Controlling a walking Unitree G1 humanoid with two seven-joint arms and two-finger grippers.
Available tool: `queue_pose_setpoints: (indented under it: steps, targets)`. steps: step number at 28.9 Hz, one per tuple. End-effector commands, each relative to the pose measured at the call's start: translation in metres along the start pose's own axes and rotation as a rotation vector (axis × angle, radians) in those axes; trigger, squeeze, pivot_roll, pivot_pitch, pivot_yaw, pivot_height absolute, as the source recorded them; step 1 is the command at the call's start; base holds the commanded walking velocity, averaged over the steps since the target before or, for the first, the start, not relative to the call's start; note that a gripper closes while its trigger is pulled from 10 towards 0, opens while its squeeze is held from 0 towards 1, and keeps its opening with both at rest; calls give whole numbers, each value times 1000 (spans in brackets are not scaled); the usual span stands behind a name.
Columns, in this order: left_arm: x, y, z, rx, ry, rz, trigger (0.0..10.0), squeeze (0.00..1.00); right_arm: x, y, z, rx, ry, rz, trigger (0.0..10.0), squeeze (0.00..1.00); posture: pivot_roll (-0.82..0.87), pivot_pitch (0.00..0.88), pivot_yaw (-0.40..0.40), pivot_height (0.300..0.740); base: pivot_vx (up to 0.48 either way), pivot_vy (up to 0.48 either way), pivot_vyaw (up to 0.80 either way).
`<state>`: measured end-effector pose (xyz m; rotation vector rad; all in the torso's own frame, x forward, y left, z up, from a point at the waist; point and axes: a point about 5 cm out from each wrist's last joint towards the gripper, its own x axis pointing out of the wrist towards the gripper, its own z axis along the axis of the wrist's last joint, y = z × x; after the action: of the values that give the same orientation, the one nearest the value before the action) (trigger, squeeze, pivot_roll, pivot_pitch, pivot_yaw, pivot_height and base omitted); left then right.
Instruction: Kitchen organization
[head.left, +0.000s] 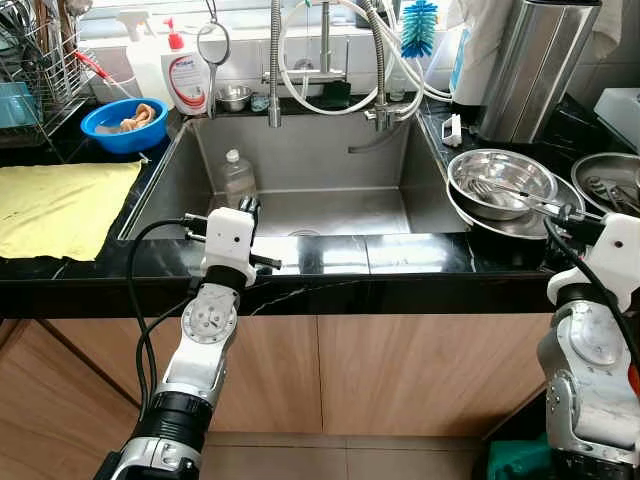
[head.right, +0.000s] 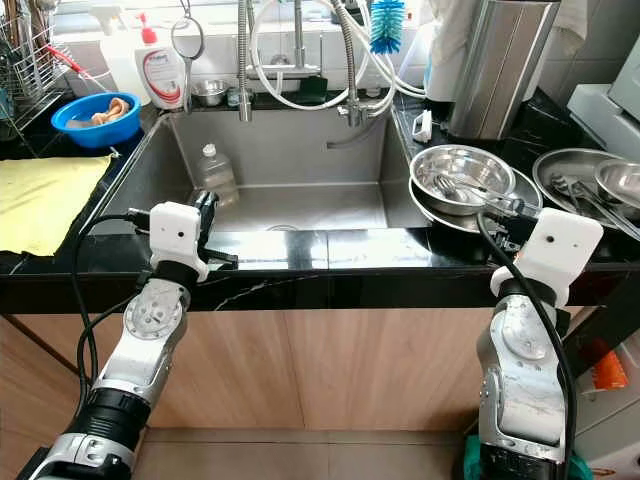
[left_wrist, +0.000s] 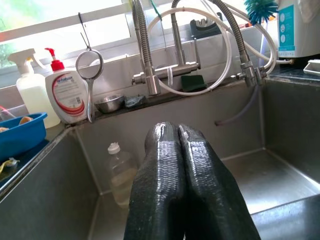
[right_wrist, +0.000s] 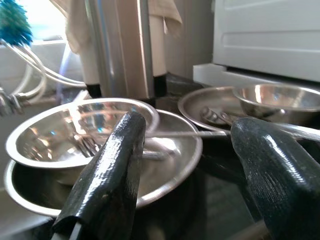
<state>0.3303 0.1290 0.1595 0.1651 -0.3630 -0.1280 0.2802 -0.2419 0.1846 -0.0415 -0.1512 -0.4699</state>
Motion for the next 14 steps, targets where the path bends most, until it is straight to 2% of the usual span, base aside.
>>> queue_pose_setpoints:
  steps: [1,7,14]
  targets:
    - [0,6,4,-13,-26,26,10000,0,1,7,19,23,-90,24,10000,0,-274,0,44,731,0,0,0]
    - [-7,8,1,-23,-12,29,10000,0,-2,19,32,9,-164,91,10000,0,-273,0,49,731,0,0,0]
    - [-12,11,-1,-47,2,38,10000,0,-5,24,22,1,-101,110,10000,0,-274,0,49,731,0,0,0]
